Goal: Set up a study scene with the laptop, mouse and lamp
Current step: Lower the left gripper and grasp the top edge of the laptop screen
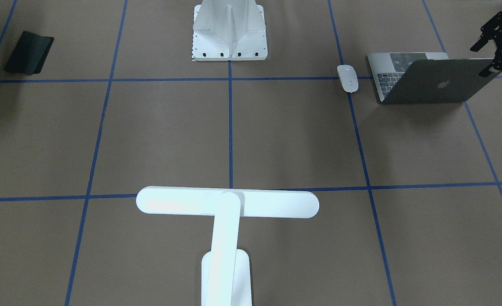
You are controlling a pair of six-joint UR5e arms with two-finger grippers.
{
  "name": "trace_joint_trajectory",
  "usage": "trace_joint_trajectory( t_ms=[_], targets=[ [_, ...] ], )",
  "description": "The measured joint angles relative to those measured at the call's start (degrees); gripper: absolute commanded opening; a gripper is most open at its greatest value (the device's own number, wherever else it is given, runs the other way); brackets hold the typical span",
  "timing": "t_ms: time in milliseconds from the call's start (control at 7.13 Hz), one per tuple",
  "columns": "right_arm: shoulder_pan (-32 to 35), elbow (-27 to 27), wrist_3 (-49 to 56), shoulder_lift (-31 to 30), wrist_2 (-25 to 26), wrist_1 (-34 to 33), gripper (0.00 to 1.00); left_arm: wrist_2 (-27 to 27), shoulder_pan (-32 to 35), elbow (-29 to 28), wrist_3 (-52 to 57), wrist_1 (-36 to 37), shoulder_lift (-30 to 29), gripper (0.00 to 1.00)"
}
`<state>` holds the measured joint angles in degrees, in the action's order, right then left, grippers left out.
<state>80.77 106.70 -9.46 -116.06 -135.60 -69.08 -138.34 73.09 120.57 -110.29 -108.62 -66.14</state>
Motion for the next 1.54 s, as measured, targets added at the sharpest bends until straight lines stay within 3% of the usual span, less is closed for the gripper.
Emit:
trace_joint_trajectory(
  t_ms=[1543],
  targets=[
    [0.00,-0.18,-0.04,-2.51,-0.76,4.05,1.00,3.66,-6.73,-0.49,-5.96,-2.42,0.34,0.99]
  ],
)
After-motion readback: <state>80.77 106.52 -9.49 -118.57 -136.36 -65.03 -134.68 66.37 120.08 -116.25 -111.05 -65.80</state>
